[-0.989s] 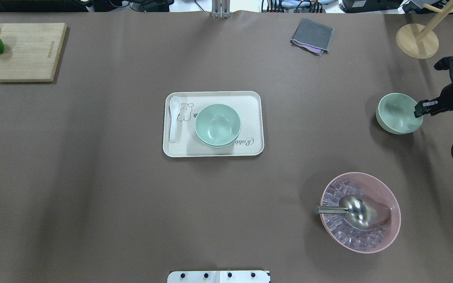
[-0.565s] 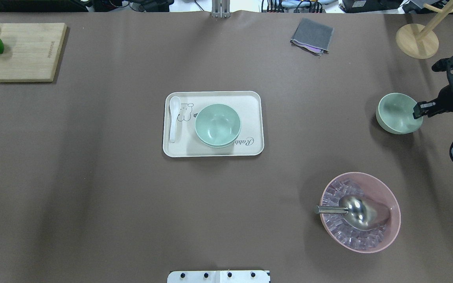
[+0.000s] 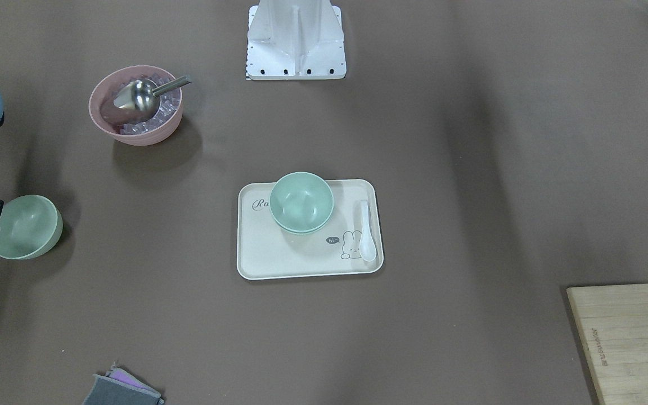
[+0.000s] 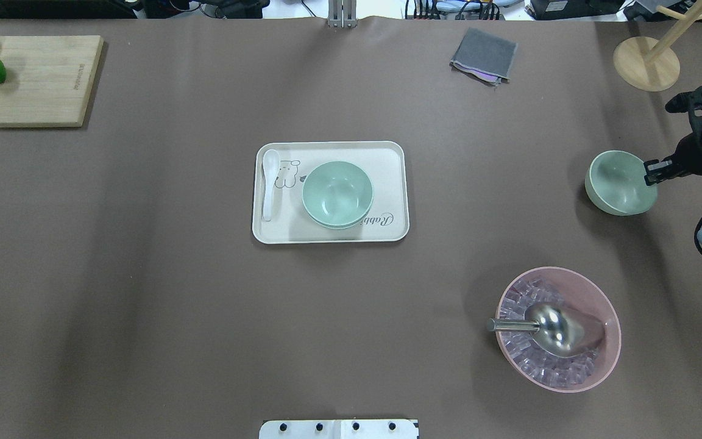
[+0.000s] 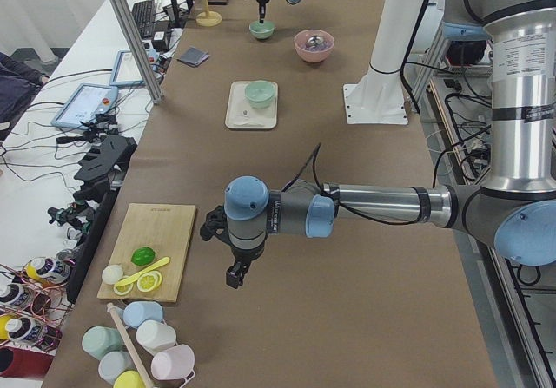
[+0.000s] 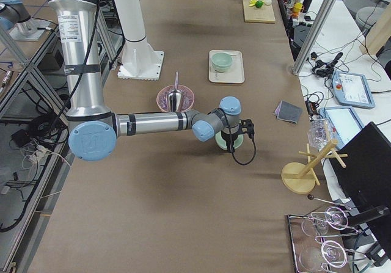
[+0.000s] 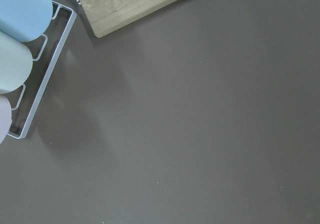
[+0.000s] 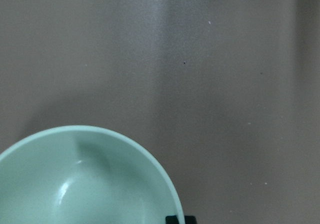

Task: Stack green bowls together

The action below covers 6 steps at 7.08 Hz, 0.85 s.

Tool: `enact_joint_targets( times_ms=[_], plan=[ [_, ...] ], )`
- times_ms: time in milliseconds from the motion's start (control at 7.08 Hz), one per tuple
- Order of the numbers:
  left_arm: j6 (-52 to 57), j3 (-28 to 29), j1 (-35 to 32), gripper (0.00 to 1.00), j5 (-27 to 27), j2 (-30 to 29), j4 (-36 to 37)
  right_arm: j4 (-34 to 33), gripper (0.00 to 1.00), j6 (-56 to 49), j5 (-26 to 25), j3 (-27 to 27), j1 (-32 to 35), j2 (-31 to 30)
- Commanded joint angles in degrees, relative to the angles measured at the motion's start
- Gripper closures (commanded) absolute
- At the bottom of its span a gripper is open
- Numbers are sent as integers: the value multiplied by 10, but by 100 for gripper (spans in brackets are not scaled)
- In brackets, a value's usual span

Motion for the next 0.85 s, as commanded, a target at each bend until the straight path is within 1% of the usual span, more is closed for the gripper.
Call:
enact_joint_targets(
  times_ms=[0,283,424,565,707],
  plan=[
    [0,1,0,2,0,2,0,-3,100,-1,34,14,8,13],
    [-1,4,0,2,2,11,-1,-9,100,1,109,15,60,49],
    [-1,5,0,2,1,13,-1,-10,100,9,118,17,64,76],
    [-1,7,0,2,2,14,-1,-11,100,55,114,20,63,116],
    [-1,5,1,2,1,22,-1,-13,100,123,102,28,44,142]
  ],
)
